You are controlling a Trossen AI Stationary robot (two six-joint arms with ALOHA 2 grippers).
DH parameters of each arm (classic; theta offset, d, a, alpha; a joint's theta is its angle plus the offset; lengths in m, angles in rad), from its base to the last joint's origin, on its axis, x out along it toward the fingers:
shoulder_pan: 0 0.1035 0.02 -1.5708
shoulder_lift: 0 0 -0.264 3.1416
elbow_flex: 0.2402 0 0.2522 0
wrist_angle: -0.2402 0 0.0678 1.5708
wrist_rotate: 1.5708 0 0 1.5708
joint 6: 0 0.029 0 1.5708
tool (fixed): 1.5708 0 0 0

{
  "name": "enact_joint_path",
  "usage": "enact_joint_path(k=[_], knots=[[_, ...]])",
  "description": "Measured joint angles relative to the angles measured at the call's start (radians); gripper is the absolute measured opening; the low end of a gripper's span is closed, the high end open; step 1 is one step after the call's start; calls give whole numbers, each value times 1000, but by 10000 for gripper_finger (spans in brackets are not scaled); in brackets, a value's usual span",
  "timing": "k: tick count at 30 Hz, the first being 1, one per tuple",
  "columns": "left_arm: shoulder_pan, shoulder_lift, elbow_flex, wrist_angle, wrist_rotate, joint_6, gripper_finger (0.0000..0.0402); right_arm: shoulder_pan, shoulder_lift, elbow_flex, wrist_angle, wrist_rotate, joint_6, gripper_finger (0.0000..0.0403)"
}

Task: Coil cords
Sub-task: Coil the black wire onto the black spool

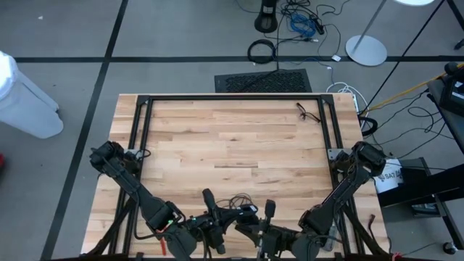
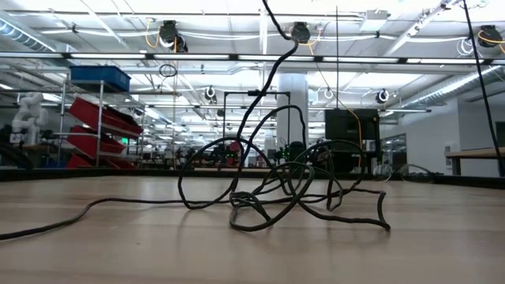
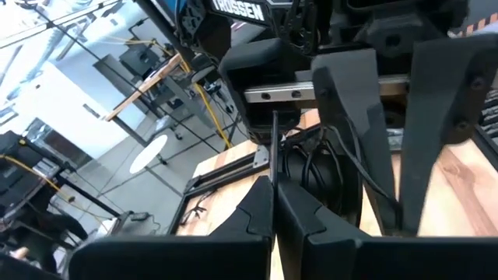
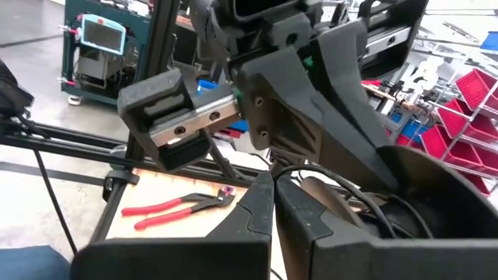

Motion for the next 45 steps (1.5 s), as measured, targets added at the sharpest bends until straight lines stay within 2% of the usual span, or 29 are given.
enact_joint_path(k=[10, 26, 45], knots=[[3, 2, -1, 39, -49, -73, 2, -9, 4, 1, -6, 29, -10, 0], [-19, 2, -1, 124, -74, -74, 2, -42, 45, 0, -35, 50, -29, 0], [-92, -11, 0, 216, -234, 86, 2, -42, 45, 0, -179, 152, 2, 0]])
